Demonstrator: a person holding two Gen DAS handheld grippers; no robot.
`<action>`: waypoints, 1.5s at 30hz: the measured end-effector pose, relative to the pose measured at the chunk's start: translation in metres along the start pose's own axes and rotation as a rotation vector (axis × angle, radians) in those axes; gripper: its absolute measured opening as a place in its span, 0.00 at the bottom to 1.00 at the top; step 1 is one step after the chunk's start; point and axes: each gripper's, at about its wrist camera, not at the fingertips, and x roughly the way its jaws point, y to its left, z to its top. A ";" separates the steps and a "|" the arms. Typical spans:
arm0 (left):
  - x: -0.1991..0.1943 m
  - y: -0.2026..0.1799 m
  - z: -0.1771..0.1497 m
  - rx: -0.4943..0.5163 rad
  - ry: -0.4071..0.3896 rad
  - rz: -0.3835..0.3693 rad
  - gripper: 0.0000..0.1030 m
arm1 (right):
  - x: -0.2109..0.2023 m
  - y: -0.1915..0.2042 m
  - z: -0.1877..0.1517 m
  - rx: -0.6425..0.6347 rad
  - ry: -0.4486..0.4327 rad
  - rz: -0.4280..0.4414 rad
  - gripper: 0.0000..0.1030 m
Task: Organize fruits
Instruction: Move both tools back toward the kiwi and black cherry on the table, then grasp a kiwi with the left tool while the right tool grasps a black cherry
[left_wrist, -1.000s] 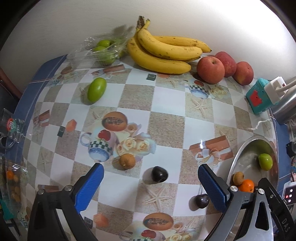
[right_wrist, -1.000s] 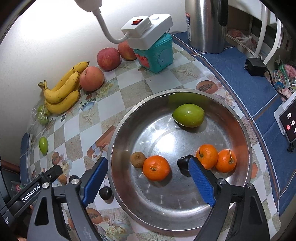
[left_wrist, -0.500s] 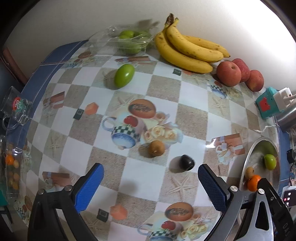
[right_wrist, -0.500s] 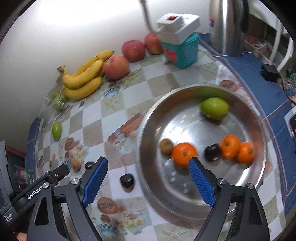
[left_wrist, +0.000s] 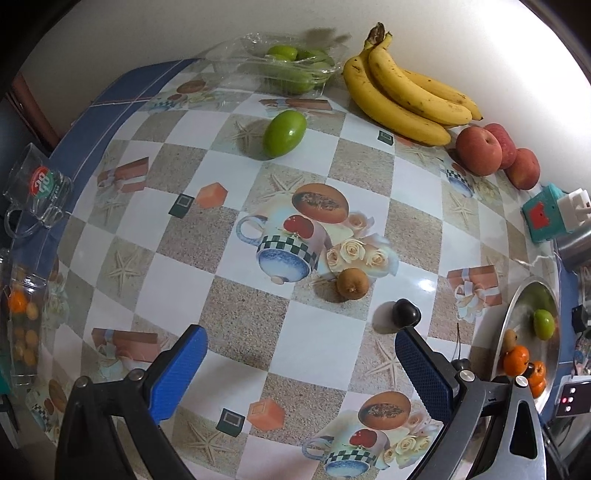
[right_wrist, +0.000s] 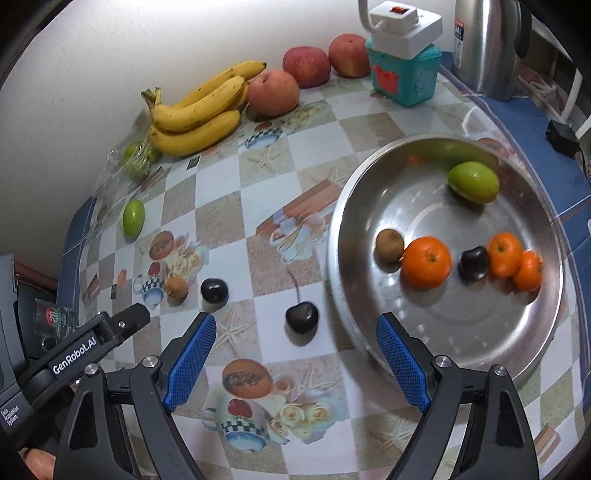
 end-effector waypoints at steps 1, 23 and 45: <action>0.000 0.001 0.001 -0.004 0.003 -0.008 1.00 | 0.000 0.001 0.000 -0.001 0.003 0.001 0.86; 0.022 -0.004 0.010 0.024 0.016 -0.123 0.84 | 0.025 0.019 -0.009 -0.071 0.080 -0.009 0.66; 0.046 -0.017 0.019 0.052 0.028 -0.196 0.49 | 0.053 0.014 -0.003 -0.052 0.114 -0.044 0.59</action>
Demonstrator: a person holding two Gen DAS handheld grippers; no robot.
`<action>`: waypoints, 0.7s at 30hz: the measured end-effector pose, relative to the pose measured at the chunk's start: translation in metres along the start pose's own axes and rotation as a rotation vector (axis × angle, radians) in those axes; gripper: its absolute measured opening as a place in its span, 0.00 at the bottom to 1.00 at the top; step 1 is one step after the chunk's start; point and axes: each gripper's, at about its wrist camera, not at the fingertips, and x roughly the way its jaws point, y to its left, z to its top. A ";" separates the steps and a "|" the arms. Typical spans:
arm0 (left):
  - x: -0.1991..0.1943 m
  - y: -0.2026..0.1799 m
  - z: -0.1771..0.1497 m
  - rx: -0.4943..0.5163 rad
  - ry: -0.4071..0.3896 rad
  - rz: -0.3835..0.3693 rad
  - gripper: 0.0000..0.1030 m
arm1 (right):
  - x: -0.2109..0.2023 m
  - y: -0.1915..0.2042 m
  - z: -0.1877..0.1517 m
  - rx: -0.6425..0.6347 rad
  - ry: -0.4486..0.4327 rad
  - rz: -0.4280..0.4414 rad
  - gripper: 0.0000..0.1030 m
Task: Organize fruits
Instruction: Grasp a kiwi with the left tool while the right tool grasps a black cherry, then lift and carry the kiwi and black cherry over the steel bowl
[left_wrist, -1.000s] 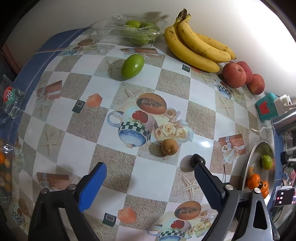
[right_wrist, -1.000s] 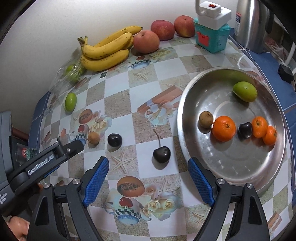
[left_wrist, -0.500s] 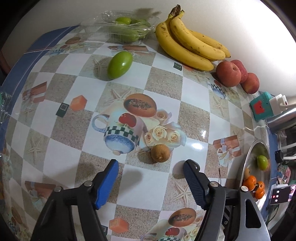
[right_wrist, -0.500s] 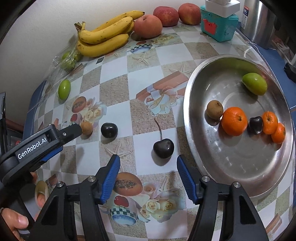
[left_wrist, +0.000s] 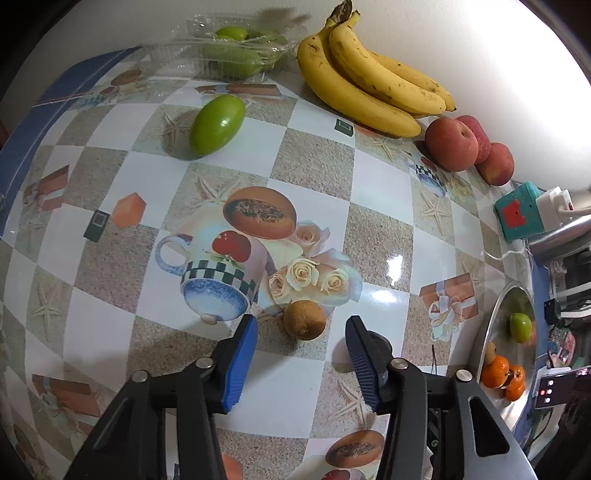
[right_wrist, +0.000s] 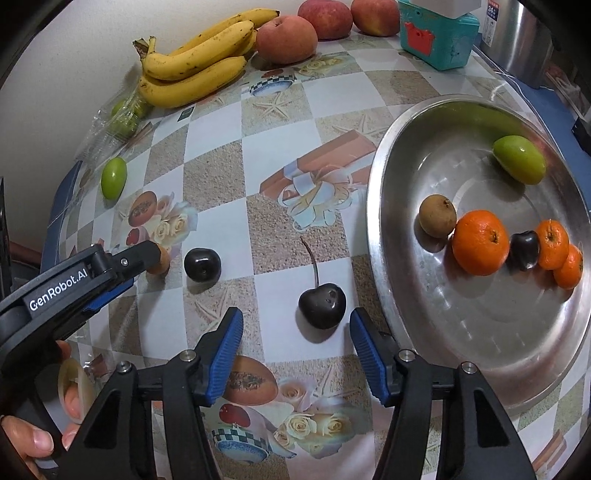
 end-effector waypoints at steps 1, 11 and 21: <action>0.002 -0.001 0.001 0.001 0.003 -0.002 0.47 | 0.001 0.000 0.000 -0.002 0.000 -0.001 0.56; 0.005 -0.002 0.002 0.000 0.001 0.000 0.30 | 0.003 -0.002 0.003 0.009 -0.007 -0.019 0.46; 0.004 -0.001 0.003 -0.001 -0.003 -0.001 0.25 | 0.002 -0.010 0.002 0.061 -0.011 -0.024 0.38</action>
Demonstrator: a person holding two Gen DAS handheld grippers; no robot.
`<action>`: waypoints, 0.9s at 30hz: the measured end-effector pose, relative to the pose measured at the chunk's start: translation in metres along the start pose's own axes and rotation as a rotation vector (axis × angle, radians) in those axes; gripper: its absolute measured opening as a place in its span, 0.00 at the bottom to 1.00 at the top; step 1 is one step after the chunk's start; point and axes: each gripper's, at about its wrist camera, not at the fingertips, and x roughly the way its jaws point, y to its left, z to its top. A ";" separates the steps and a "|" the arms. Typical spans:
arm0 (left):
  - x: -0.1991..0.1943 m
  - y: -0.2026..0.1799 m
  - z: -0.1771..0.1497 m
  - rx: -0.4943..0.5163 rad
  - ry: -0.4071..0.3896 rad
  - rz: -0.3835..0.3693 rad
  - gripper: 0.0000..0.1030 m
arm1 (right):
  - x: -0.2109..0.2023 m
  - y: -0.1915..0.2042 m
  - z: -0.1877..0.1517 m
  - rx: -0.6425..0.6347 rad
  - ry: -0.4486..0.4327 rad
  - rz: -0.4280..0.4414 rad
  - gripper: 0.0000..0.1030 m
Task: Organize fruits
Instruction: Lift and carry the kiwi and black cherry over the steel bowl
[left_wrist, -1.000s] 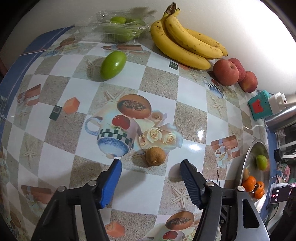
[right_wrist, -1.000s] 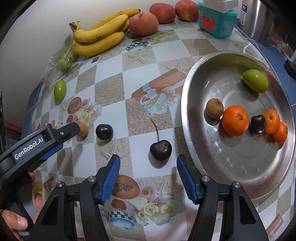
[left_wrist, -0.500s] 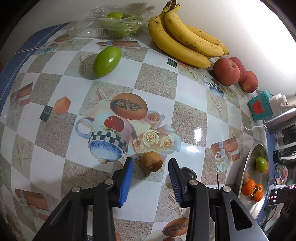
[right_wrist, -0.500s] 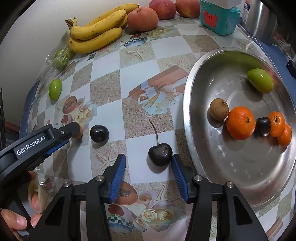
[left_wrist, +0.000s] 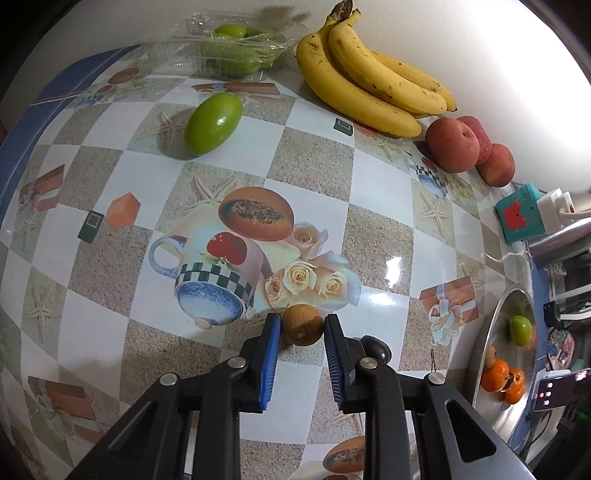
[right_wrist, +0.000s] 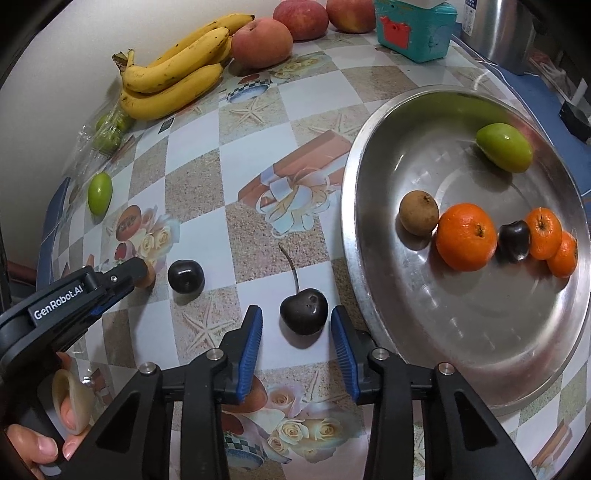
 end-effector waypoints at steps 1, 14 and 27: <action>-0.001 0.000 0.000 0.001 -0.002 0.002 0.25 | 0.001 0.000 0.000 0.001 0.002 -0.001 0.38; -0.010 0.001 0.002 -0.002 -0.010 0.025 0.25 | 0.006 -0.005 0.001 0.029 -0.004 0.004 0.26; -0.033 -0.008 0.005 0.009 -0.055 0.029 0.25 | -0.030 0.000 0.000 0.024 -0.069 0.100 0.25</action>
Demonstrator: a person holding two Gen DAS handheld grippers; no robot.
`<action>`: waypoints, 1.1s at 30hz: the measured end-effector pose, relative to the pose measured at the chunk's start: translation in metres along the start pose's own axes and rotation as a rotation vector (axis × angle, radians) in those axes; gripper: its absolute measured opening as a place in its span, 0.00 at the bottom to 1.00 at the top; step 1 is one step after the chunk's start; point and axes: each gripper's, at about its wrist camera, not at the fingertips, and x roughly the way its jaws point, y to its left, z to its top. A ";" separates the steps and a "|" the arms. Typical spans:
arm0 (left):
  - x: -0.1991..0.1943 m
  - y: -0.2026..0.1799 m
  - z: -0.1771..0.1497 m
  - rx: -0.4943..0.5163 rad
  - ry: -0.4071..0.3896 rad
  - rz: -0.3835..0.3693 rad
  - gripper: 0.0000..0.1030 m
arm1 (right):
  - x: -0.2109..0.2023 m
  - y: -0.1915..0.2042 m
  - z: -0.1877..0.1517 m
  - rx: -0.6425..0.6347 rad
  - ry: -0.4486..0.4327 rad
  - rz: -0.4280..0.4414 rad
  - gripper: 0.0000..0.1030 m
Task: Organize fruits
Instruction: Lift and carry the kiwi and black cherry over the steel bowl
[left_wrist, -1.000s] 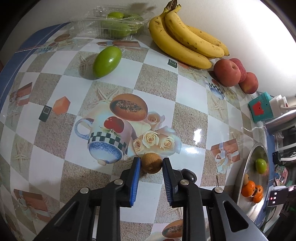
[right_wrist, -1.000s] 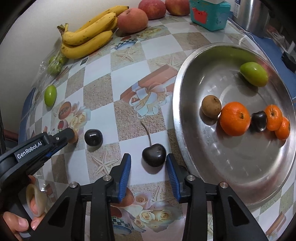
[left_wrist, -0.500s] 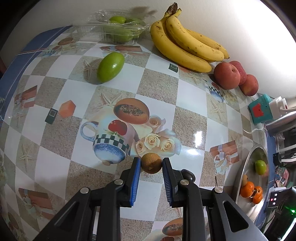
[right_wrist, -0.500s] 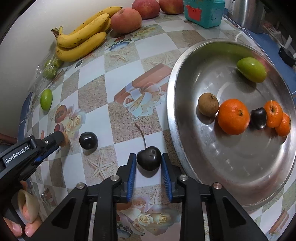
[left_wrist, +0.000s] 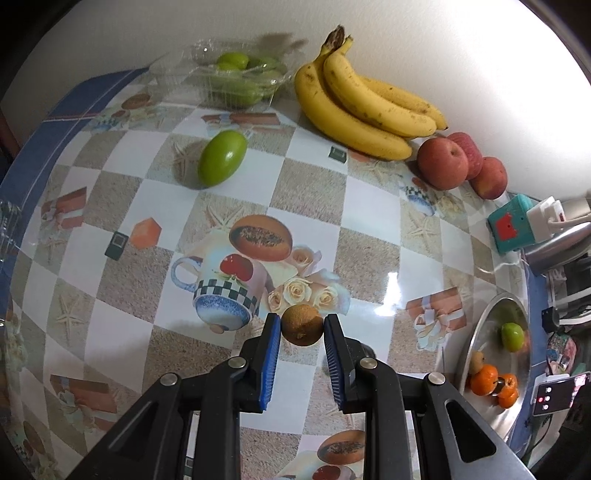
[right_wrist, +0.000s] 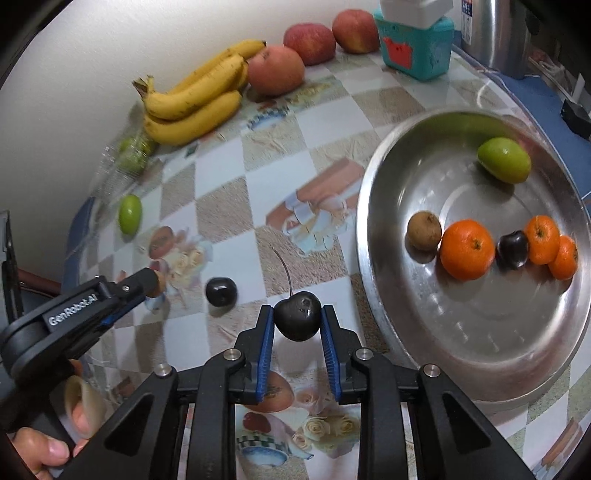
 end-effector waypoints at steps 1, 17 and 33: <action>-0.003 -0.002 0.000 0.005 -0.006 0.000 0.25 | -0.004 0.000 0.000 0.000 -0.010 0.004 0.25; -0.023 -0.059 -0.015 0.137 -0.021 -0.046 0.25 | -0.034 -0.053 0.009 0.125 -0.078 -0.056 0.25; -0.019 -0.150 -0.059 0.397 0.036 -0.127 0.25 | -0.072 -0.115 0.010 0.280 -0.164 -0.123 0.26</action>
